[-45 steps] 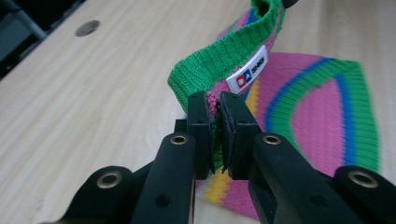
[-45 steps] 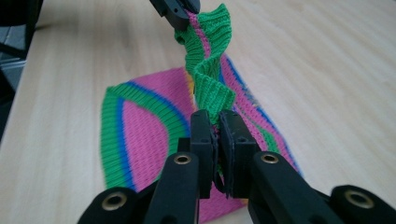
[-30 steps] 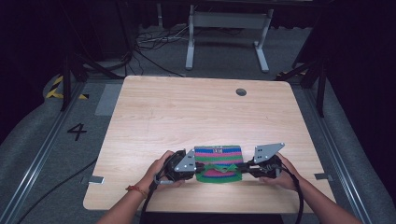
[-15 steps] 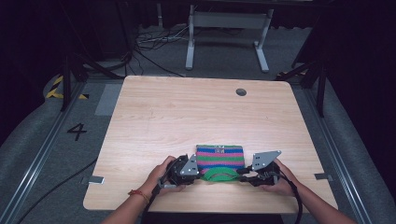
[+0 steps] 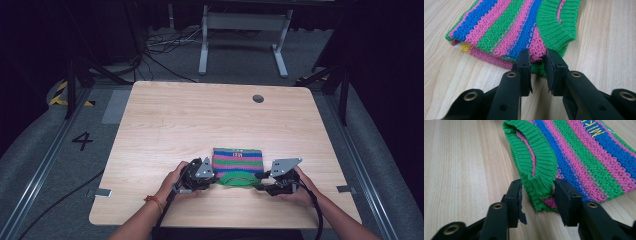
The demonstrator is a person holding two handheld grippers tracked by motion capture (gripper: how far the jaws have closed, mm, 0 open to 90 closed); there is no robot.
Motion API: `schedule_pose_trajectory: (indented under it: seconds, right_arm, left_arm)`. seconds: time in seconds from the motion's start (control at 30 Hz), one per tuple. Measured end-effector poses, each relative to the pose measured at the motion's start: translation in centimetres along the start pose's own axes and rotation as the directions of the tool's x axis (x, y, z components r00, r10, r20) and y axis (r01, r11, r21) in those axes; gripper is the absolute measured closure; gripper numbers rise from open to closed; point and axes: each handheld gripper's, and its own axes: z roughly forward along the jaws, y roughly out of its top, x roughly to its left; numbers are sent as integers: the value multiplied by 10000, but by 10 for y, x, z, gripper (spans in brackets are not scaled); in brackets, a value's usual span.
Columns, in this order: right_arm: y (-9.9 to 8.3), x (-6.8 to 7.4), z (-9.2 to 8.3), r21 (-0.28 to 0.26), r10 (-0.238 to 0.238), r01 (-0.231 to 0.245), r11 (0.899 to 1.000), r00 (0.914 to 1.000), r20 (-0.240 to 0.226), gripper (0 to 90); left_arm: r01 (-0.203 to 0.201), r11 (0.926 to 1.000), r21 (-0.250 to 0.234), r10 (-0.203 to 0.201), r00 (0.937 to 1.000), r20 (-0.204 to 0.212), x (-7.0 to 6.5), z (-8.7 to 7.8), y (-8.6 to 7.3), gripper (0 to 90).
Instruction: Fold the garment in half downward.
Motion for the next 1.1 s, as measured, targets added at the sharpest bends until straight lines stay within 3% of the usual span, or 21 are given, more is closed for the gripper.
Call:
schedule_pose_trajectory:
  seconds: [0.23,0.3,0.37,0.43,0.53,0.67,0.97,1.1]
  right_arm:
    - [4,1,-8,121,-7,2,9999,9993,362,426]
    - [5,0,-13,25,194,-195,9998,9987,480,404]
    - [5,0,-17,133,90,-99,9999,9977,671,369]
    - [5,-1,-20,390,51,-81,9992,9970,770,366]
    - [4,-2,-26,362,118,-152,9992,9957,921,353]
    - [0,-6,-35,468,195,-251,9986,9930,1162,345]
    - [-10,-8,-52,639,243,-361,9973,9839,1773,323]
    - [-19,-9,-60,530,531,-656,9964,9764,2095,301]
  left_arm:
    - [17,9998,184,-14,9999,-142,1,-5,5,659]
    - [-27,9999,122,30,9996,-270,1,-12,7,651]
    - [26,10000,40,-24,9993,-382,1,-18,8,626]
    - [114,9999,109,-108,9988,-476,0,-22,7,585]
    - [126,9996,252,-115,9990,-432,-1,-28,4,548]
    - [156,9973,722,-103,9973,-723,1,-36,-3,505]
    - [177,9914,1295,9,9898,-1425,1,-65,-17,405]
    - [477,9923,1139,-274,9844,-1740,2,-75,-25,358]
